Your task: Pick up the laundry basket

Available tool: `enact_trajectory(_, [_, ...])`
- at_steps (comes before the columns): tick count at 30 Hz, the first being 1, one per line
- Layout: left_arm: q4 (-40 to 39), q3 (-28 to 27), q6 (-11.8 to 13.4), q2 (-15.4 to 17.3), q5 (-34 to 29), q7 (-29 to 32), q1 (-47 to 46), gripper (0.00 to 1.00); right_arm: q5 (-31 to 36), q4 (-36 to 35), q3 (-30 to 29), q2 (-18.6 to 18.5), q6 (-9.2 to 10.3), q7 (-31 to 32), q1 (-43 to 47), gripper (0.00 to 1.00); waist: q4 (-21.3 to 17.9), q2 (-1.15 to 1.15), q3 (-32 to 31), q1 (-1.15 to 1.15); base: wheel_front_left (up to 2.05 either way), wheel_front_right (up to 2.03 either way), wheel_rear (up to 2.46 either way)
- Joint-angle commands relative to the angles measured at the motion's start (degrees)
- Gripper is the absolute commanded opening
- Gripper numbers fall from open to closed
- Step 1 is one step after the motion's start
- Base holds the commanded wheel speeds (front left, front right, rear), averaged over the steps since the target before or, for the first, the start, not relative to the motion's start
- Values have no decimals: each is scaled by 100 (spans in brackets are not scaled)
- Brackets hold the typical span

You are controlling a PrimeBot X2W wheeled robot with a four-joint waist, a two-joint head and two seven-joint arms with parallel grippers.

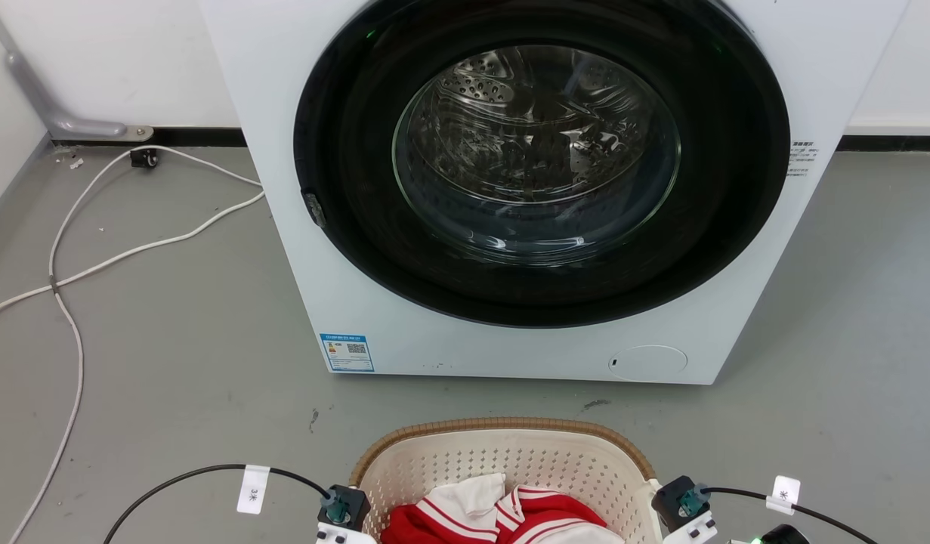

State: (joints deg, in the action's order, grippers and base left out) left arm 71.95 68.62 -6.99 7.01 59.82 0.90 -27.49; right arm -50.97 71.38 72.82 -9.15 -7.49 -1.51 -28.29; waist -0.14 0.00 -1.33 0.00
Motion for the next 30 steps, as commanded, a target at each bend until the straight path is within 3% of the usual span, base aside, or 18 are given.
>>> enact_trajectory(1, [-26, 40, -81, 40, 6, -40, -120, 0, 44, 51, 60, -60, -1, -21, -30, 0, -2, 0, 2, 0, 0, 0, 0])
enact_trajectory(30, [4, 230, -82, 30, 215, -64, -168, 0, 2, 49, 78, -66, -1, -10, -34, 0, -16, 0, 21, 0, 0, 0, 0])
